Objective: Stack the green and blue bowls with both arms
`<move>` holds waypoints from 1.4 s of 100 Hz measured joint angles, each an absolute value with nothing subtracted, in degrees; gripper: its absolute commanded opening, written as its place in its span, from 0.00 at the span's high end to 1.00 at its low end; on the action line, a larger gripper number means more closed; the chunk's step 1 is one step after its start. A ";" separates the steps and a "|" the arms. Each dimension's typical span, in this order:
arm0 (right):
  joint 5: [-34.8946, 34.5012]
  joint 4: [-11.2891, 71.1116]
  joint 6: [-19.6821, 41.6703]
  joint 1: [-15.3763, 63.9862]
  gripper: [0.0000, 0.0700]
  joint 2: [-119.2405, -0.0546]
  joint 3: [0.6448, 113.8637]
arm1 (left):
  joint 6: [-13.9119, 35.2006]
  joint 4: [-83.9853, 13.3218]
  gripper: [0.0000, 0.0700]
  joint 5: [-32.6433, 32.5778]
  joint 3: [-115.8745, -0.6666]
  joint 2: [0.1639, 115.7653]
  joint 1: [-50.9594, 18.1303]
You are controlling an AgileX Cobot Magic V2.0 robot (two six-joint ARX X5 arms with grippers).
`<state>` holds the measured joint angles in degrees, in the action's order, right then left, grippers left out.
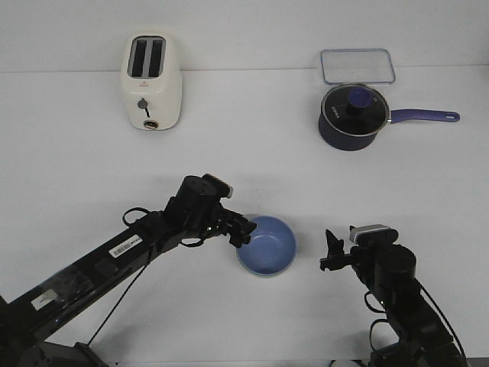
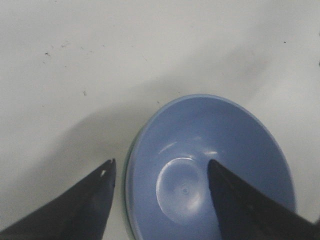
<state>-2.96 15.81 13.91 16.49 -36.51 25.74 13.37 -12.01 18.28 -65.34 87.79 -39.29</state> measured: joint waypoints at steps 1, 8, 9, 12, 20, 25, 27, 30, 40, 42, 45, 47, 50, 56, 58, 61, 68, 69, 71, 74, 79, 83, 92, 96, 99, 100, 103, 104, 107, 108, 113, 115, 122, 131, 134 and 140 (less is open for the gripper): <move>-2.96 15.81 13.91 16.49 0.43 -36.51 25.74 | 13.37 -12.01 0.46 18.28 -65.34 87.74 -39.13; -2.90 15.81 13.82 16.49 0.43 -36.51 25.74 | 13.15 -12.25 0.47 18.31 -65.34 86.85 -37.52; -2.87 15.81 13.82 16.49 0.43 -36.51 25.74 | 13.08 -12.36 0.47 18.31 -65.34 86.61 -37.19; -2.79 15.81 13.80 16.49 0.43 -36.51 25.74 | 12.95 -12.75 0.49 18.28 -65.34 85.67 -36.14; -2.76 15.77 13.78 16.21 0.59 -36.51 25.74 | 12.29 -13.85 0.70 16.91 -65.34 81.93 -32.91; -2.76 15.79 13.76 15.90 0.79 -36.29 25.74 | 11.35 -14.70 0.93 14.79 -65.32 78.85 -30.87; -2.76 15.81 13.74 15.73 0.87 -36.07 25.74 | 10.92 -15.00 1.00 13.85 -65.32 77.60 -30.13; -2.76 15.79 13.69 15.64 1.00 -35.59 25.74 | 10.09 -15.49 0.97 12.25 -65.34 75.68 -28.95; -2.72 15.70 12.71 15.31 1.00 -33.10 25.74 | 7.62 -17.10 0.98 6.74 -65.34 69.87 -24.95; -2.68 15.73 12.38 15.31 1.00 -32.45 25.74 | 7.16 -17.69 0.98 5.50 -65.34 68.82 -24.12; -2.33 15.81 12.05 15.31 1.00 -31.31 25.74 | 6.57 -18.35 0.98 3.73 -65.23 67.22 -22.85; -1.98 15.88 11.81 15.31 1.00 -30.39 25.74 | 6.31 -18.31 0.98 2.81 -64.99 66.39 -22.24; -1.34 16.03 11.64 15.31 1.00 -28.93 25.74 | 5.63 -17.34 0.98 1.15 -63.72 64.12 -20.82; -0.23 16.51 11.11 15.31 1.00 -25.17 25.74 | 4.75 -14.50 0.98 -1.85 -59.51 59.07 -18.57; 0.12 16.78 10.85 15.31 1.00 -23.81 25.71 | 4.47 -13.30 0.98 -3.03 -57.60 57.14 -17.87; 0.23 16.97 10.57 15.31 1.00 -21.65 25.71 | 4.08 -11.14 0.98 -4.62 -54.35 53.98 -16.84; 0.34 16.60 10.00 15.31 1.00 -16.82 25.58 | 3.46 -4.69 0.98 -6.59 -45.52 45.93 -14.22; 0.51 16.40 9.91 15.31 1.00 -16.16 25.52 | 3.42 -3.62 0.98 -6.66 -44.14 44.73 -13.80; 0.89 15.86 9.80 15.31 1.00 -14.87 25.34 | 3.31 -1.43 0.98 -6.74 -41.50 42.44 -12.97; 1.41 14.90 9.63 15.31 1.00 -13.47 25.04 | 3.22 2.09 0.98 -6.96 -37.41 38.89 -11.79; 2.66 13.67 9.41 15.31 1.00 -12.64 24.67 | 3.05 7.29 0.98 -7.18 -31.31 33.89 -9.91; 3.22 13.41 9.32 15.31 1.00 -12.78 24.38 | 3.07 10.63 0.98 -7.22 -27.07 30.41 -8.78; 3.25 13.87 9.26 15.31 1.00 -12.95 23.79 | 4.10 11.53 0.98 -7.20 -22.28 25.41 -7.66; 3.27 13.87 9.26 15.31 1.00 -13.06 23.79 | 4.78 9.98 0.98 -7.20 -22.17 24.49 -7.49; 3.27 13.87 9.26 15.31 1.00 -13.06 23.79 | 5.32 9.65 0.98 -7.20 -22.17 24.14 -7.44; 3.27 13.87 9.26 15.31 1.00 -13.06 23.77 | 5.41 9.58 0.98 -7.20 -22.20 24.03 -7.40; 3.27 13.85 9.26 15.31 1.00 -13.04 23.79 | 5.63 9.45 0.98 -7.18 -22.20 23.55 -7.40; 3.27 13.85 9.26 15.31 1.00 -13.04 23.79 | 5.72 9.41 0.98 -7.18 -22.20 23.42 -7.40; 3.25 13.85 9.23 15.31 1.00 -13.04 23.79 | 5.93 9.41 0.98 -7.18 -22.20 22.81 -7.40; 3.25 13.85 9.23 15.31 1.00 -13.04 23.79 | 5.96 9.43 0.98 -7.18 -22.20 22.63 -7.40; 3.27 13.85 9.23 15.31 1.00 -13.04 23.79 | 6.13 9.48 0.98 -7.18 -22.20 21.63 -7.40; 3.27 13.85 9.26 15.31 1.00 -13.04 23.79 | 6.15 9.50 0.98 -7.18 -22.20 21.28 -7.40; 3.27 13.85 9.23 15.31 1.00 -13.04 23.79 | 6.57 9.87 0.98 -7.18 -22.22 20.36 -7.40; 3.27 13.85 9.23 15.31 1.00 -13.04 23.79 | 6.68 9.85 0.98 -7.18 -22.22 19.90 -7.40; 3.27 13.85 9.23 15.31 1.00 -13.04 23.79 | 6.72 9.82 0.98 -7.18 -22.22 19.84 -7.40; 3.27 13.85 9.23 15.31 1.00 -13.04 23.79 | 6.74 9.78 0.98 -7.18 -22.22 19.79 -7.40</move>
